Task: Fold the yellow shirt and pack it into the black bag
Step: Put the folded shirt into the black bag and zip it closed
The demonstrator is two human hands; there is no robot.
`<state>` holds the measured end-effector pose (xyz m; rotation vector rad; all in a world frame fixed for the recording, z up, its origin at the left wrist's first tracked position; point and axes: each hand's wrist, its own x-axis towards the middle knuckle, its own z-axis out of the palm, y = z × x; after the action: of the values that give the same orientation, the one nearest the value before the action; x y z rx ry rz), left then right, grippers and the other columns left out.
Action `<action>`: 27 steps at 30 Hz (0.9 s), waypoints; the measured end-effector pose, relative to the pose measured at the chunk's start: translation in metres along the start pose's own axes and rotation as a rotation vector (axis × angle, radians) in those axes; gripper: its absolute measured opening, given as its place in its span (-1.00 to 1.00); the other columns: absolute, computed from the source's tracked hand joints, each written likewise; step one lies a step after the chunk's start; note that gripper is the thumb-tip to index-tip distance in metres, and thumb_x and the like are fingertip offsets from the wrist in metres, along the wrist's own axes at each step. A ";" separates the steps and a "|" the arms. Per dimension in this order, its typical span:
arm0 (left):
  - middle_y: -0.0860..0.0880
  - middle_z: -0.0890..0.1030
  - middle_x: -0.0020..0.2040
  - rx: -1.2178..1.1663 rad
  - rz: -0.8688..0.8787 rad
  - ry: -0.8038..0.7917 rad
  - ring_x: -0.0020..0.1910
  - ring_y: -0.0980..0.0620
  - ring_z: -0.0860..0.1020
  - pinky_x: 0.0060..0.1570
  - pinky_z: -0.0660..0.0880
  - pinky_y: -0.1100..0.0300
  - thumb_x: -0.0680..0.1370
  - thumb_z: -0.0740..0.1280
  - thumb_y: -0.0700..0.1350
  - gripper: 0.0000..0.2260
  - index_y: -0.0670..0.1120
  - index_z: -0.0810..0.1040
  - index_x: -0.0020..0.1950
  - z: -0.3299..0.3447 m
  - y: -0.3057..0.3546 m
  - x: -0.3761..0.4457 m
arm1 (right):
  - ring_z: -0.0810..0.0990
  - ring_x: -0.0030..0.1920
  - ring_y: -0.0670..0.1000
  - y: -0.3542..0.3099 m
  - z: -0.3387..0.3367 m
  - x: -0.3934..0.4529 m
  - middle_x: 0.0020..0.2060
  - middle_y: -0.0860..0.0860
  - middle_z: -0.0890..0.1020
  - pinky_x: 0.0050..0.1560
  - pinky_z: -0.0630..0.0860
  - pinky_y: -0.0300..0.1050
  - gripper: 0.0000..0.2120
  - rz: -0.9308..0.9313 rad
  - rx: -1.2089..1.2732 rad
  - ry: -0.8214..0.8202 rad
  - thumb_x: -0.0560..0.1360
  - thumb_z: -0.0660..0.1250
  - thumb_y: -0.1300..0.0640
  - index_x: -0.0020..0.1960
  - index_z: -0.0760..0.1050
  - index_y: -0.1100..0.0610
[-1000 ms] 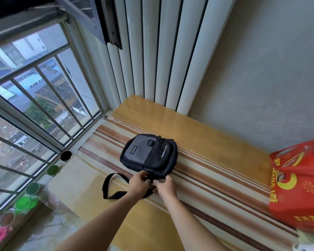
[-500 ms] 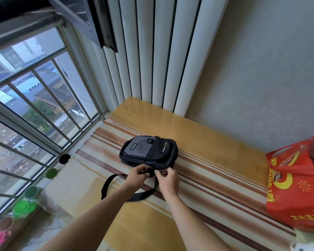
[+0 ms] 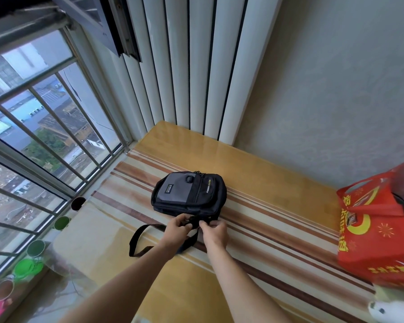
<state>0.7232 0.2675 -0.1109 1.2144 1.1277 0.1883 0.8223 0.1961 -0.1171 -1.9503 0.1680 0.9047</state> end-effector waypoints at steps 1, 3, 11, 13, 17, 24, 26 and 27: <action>-0.19 0.64 0.04 0.009 -0.003 -0.005 0.01 -0.13 0.63 -0.10 0.60 0.12 0.60 0.22 -0.35 -0.77 -0.10 0.62 0.05 -0.001 -0.001 0.001 | 0.66 -0.23 0.06 0.000 -0.002 0.001 -0.16 0.09 0.67 -0.14 0.62 -0.04 -0.74 0.015 0.052 -0.027 0.41 0.51 0.18 -0.01 0.46 0.17; -0.16 0.65 0.03 0.044 0.001 -0.022 0.02 -0.14 0.64 -0.08 0.63 0.04 0.59 0.24 -0.34 -0.75 -0.05 0.63 0.04 -0.003 -0.003 0.001 | 0.67 -0.28 0.06 -0.001 -0.007 0.001 -0.18 0.11 0.68 -0.21 0.61 -0.07 -0.76 0.032 0.111 -0.092 0.42 0.47 0.26 0.00 0.46 0.18; 0.06 0.67 -0.05 0.500 0.123 0.157 -0.03 0.08 0.60 0.01 0.55 0.15 0.49 0.21 -0.37 -0.63 0.01 0.67 0.06 -0.026 -0.004 0.000 | 0.60 -0.15 0.05 0.001 -0.033 0.010 -0.15 0.04 0.63 -0.23 0.37 -0.20 -0.91 -0.664 -0.801 -0.038 0.55 0.32 0.22 -0.08 0.59 0.18; 0.08 0.66 -0.10 0.593 0.163 0.204 -0.07 0.06 0.59 -0.08 0.55 0.13 0.44 0.20 -0.39 -0.57 0.05 0.69 0.00 -0.044 -0.008 0.001 | 0.57 -0.20 0.04 0.001 -0.043 0.017 -0.18 0.01 0.58 -0.29 0.38 -0.16 -0.91 -0.723 -0.872 0.051 0.53 0.32 0.25 -0.14 0.53 0.13; 0.01 0.54 -0.16 0.788 0.160 0.311 -0.02 -0.12 0.51 -0.07 0.47 0.01 0.43 0.19 -0.38 -0.56 0.09 0.68 0.00 -0.072 -0.015 0.009 | 0.57 -0.24 0.04 -0.003 -0.045 0.021 -0.20 -0.01 0.56 -0.32 0.37 -0.15 -0.88 -0.821 -0.929 0.024 0.52 0.36 0.22 -0.17 0.48 0.08; -0.04 0.35 0.06 1.072 0.460 0.507 0.01 -0.08 0.34 -0.01 0.27 0.07 0.34 0.19 -0.25 -0.72 -0.05 0.37 0.02 -0.031 0.001 -0.012 | 0.54 -0.09 0.06 -0.014 -0.013 0.014 -0.16 0.05 0.61 -0.08 0.48 -0.06 -0.82 -0.561 -0.764 -0.362 0.49 0.17 0.21 -0.16 0.54 0.07; -0.01 0.40 0.05 1.257 0.664 0.253 0.01 -0.06 0.40 -0.02 0.35 0.08 0.33 0.19 -0.14 -0.68 -0.03 0.41 0.07 -0.012 0.000 -0.012 | 0.52 -0.20 -0.01 -0.016 -0.016 0.018 -0.29 -0.05 0.59 -0.12 0.48 -0.08 -0.84 -0.551 -0.728 -0.388 0.47 0.26 0.16 -0.26 0.54 0.02; 0.01 0.42 0.04 1.305 0.691 0.184 0.00 -0.05 0.42 -0.03 0.38 0.09 0.35 0.24 -0.06 -0.69 -0.02 0.42 0.08 -0.006 -0.001 -0.009 | 0.51 -0.25 -0.06 -0.018 -0.018 0.020 -0.32 -0.08 0.59 -0.15 0.46 -0.12 -0.86 -0.546 -0.718 -0.417 0.47 0.33 0.12 -0.26 0.56 0.02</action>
<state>0.7137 0.2653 -0.1060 2.7881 0.8979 0.0610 0.8544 0.1959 -0.1129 -2.1962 -1.0071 1.0452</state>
